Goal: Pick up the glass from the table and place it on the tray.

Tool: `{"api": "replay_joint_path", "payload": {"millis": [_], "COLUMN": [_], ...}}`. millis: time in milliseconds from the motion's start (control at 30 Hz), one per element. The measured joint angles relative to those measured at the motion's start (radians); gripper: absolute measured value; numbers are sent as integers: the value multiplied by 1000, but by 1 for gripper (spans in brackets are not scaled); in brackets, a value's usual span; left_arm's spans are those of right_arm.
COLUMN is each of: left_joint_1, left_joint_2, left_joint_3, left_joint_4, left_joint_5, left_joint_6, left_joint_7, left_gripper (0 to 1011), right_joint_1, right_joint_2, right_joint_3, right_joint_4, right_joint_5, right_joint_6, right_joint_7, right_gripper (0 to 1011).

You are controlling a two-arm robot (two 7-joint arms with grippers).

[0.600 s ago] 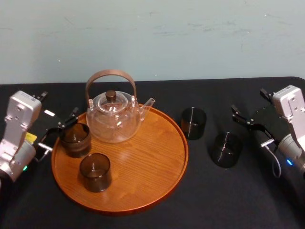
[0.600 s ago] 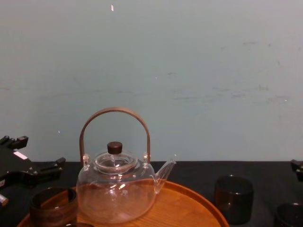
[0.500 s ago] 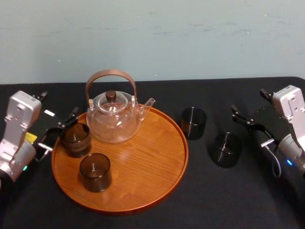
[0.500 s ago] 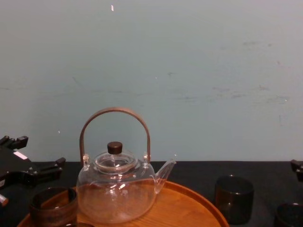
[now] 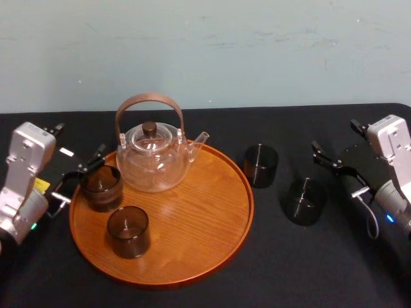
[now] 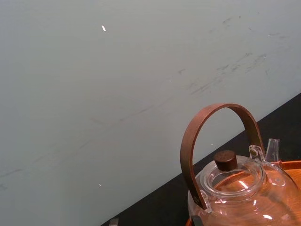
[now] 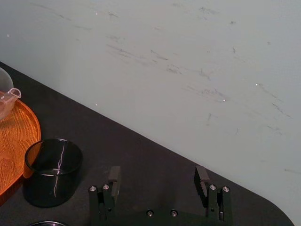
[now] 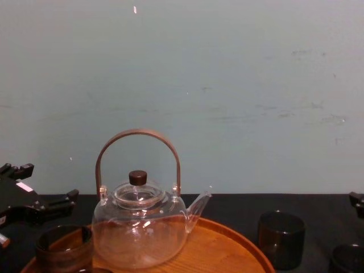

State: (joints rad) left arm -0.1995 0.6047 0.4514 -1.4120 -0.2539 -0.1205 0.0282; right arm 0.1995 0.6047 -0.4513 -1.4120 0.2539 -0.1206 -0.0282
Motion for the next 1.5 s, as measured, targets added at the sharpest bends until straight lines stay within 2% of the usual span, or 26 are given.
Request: {"api": "replay_joint_path", "payload": {"millis": [967,1100,1300,1500], "left_joint_1": [0,0,0,0], "left_joint_2": [0,0,0,0], "left_joint_3": [0,0,0,0], "left_joint_4": [0,0,0,0], "left_joint_5": [0,0,0,0], "left_joint_6": [0,0,0,0], "left_joint_7": [0,0,0,0], "left_gripper": [1001,1001,1001,1001], "right_joint_1": [0,-5,-44,-98], "right_joint_2": [0,-5,7,28], "right_joint_3": [0,14,39,65], "right_joint_4": [0,4,-33,-101], "right_joint_5": [0,5,7,11], "right_joint_6": [0,-1,3,26], "right_joint_7": [0,14,25,33], "right_gripper": [1002,1002,1002,1002]}}
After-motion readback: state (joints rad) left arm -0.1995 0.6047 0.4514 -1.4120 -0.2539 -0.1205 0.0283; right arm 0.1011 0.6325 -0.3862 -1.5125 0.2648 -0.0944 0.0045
